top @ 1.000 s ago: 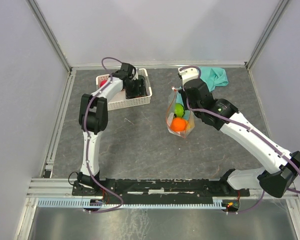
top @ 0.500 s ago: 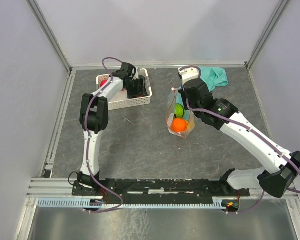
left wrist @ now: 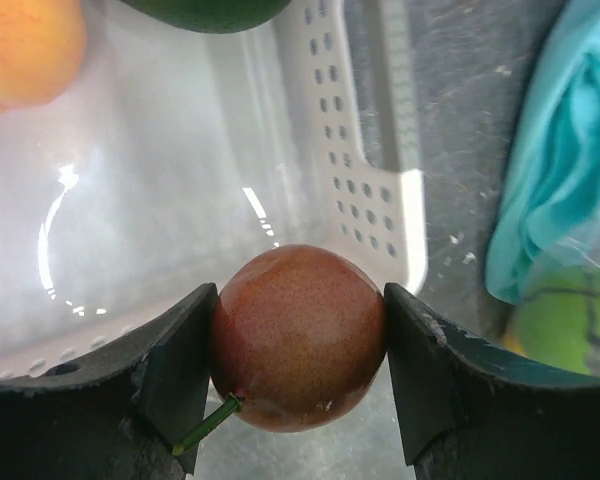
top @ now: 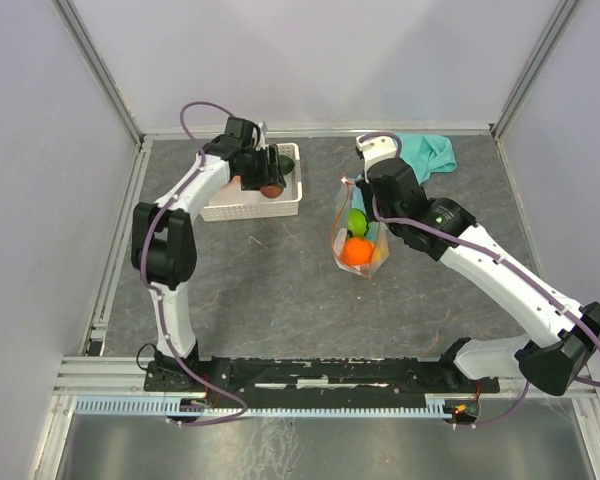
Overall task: Place the food in the zip-top bag and seal the zipper
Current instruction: Pick up the fake fruit from the bin.
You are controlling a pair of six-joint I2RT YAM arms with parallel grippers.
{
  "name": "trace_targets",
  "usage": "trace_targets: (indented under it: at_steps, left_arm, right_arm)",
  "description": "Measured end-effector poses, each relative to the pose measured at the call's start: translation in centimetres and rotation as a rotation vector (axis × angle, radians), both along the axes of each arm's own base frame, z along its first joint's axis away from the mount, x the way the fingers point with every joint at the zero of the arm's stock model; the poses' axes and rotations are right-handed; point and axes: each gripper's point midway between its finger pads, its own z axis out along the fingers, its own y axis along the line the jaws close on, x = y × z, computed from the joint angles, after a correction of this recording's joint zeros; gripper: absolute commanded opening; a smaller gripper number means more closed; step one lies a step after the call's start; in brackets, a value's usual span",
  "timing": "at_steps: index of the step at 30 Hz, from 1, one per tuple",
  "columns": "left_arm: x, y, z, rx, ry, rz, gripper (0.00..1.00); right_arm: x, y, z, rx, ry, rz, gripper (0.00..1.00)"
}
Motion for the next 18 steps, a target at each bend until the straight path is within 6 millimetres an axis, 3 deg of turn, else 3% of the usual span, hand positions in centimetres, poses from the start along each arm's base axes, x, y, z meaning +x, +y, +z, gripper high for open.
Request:
trace_targets:
  at_steps: [3,9,18]
  left_arm:
    - [-0.8,0.1,3.5,-0.016,-0.082,0.001,0.43]
    - [-4.1,-0.6,8.3,-0.052,-0.208,-0.029,0.42]
    - [-10.3,-3.2,12.6,-0.138,-0.381,-0.121,0.39]
  right_arm:
    - [-0.1,0.2,-0.1,0.010,0.005,0.007,0.02]
    - [-0.2,0.5,-0.5,0.027,0.019,0.011,0.02]
    - [-0.2,1.1,-0.4,0.059,0.020,0.020,0.02]
